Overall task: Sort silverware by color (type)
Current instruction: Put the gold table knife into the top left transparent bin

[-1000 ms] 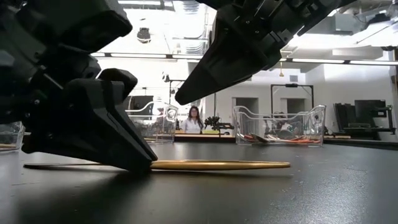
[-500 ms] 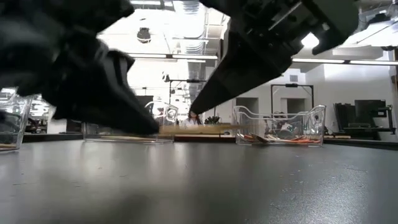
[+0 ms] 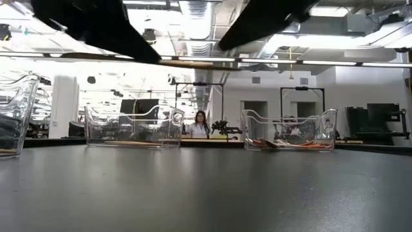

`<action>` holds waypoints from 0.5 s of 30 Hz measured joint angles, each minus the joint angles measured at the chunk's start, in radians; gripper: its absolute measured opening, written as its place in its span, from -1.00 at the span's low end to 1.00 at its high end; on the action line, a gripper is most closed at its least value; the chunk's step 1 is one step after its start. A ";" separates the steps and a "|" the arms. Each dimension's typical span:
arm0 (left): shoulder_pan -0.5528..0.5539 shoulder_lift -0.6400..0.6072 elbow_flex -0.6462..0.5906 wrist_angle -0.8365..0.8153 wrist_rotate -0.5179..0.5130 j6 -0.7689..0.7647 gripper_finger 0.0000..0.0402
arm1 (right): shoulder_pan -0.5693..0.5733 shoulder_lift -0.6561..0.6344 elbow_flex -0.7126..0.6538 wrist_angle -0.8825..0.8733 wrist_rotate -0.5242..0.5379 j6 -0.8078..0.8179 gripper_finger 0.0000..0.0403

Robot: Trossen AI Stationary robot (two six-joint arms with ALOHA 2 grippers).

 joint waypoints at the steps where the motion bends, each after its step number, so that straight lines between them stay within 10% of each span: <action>1: 0.009 -0.018 0.000 -0.050 -0.018 -0.032 -1.00 | 0.010 -0.015 0.000 -0.027 0.065 0.026 -0.96; 10: 0.177 -0.194 0.000 -0.531 -0.245 -0.411 -1.00 | 0.021 -0.106 0.000 -0.217 0.263 0.233 -0.96; 15: 0.385 -0.302 0.000 -0.649 -0.181 -0.184 -1.00 | 0.020 -0.088 0.000 -0.223 0.253 0.244 -0.96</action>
